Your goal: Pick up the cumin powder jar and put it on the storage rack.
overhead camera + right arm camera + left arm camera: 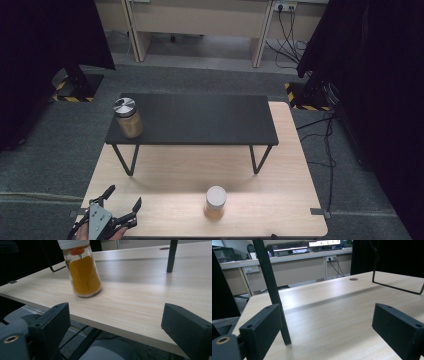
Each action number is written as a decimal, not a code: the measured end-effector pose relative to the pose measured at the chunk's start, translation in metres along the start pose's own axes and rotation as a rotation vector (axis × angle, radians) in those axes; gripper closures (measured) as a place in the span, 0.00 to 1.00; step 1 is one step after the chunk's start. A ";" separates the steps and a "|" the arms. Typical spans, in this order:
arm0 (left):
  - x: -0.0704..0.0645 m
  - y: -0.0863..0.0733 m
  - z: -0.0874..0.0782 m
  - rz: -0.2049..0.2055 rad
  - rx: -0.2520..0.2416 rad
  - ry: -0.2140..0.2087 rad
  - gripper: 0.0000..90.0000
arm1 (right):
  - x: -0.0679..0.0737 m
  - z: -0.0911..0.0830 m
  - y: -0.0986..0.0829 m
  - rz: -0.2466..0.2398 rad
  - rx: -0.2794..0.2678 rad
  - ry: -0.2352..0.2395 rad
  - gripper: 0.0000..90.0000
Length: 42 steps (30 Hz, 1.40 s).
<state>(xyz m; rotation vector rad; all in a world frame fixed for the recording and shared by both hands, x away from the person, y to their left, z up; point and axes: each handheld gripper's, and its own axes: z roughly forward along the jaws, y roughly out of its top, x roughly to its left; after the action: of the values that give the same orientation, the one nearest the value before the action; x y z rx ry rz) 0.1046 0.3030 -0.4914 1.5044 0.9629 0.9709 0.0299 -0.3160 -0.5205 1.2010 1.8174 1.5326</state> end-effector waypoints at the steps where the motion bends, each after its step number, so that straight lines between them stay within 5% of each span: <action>1: -0.001 -0.003 -0.001 -0.005 -0.001 0.000 0.09 | 0.000 0.000 0.000 0.000 0.000 -0.001 0.10; 6: 0.000 -0.008 -0.005 0.015 0.015 -0.006 0.09 | 0.001 0.000 0.000 0.000 -0.001 -0.004 0.10; 25: -0.001 -0.013 -0.010 -0.028 -0.007 -0.022 0.09 | 0.004 -0.005 0.003 -0.019 -0.020 -0.007 0.10; 42: -0.002 -0.011 -0.008 -0.025 -0.010 -0.025 0.09 | 0.000 -0.009 -0.001 0.000 -0.018 -0.021 0.10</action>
<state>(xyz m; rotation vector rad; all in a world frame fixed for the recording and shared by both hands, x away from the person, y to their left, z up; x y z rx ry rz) 0.0955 0.3052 -0.5013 1.4898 0.9560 0.9355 0.0223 -0.3213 -0.5190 1.2040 1.7864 1.5283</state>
